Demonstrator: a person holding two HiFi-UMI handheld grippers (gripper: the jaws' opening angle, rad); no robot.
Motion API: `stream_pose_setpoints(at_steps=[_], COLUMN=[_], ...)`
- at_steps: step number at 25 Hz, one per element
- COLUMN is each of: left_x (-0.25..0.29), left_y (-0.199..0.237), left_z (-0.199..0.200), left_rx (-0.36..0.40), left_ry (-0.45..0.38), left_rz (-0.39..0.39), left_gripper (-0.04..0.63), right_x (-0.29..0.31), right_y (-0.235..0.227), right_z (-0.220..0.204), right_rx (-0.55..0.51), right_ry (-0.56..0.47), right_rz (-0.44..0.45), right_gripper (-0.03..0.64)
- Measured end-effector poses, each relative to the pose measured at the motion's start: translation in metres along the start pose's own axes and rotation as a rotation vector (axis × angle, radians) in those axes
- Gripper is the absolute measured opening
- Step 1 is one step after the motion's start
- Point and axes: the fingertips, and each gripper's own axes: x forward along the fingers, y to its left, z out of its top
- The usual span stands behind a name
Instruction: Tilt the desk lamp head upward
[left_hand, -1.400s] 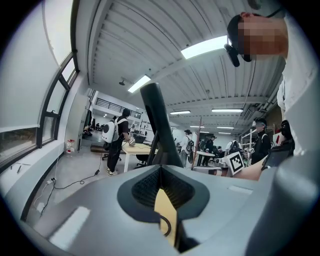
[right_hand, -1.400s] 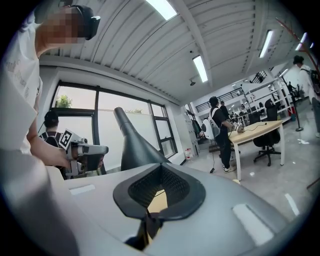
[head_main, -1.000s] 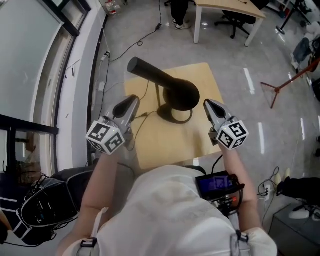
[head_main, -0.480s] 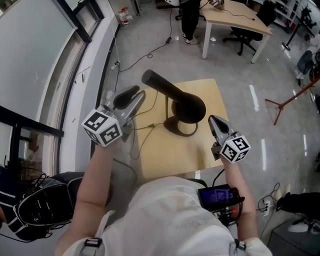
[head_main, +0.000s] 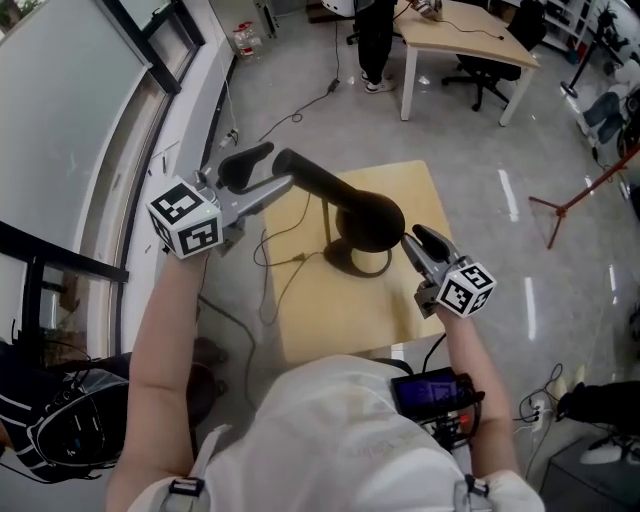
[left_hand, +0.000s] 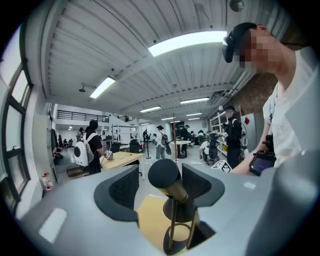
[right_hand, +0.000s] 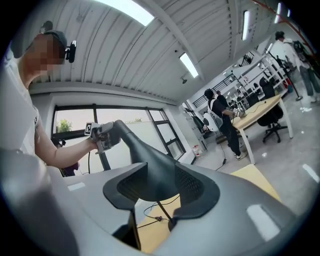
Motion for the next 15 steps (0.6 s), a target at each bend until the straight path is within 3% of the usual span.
stream_pose_setpoints(at_steps=[4, 10, 15], left_x=[0.011, 0.013, 0.014], left_y=[-0.009, -0.002, -0.006], left_z=[0.004, -0.004, -0.023], left_rx=[0.066, 0.101, 0.147], left_ry=[0.059, 0.134, 0.268], left_rz=[-0.108, -0.182, -0.26], left_gripper=[0.272, 0.272, 0.249], right_x=[0.011, 0.026, 0.038], right_y=[-0.01, -0.042, -0.044], right_z=[-0.005, -0.025, -0.03], right_rx=[0.12, 0.261, 0.361], right_ry=[0.043, 0.156, 0.229], right_rz=[0.072, 0.096, 0.176], right_gripper=[0.277, 0.312, 0.357])
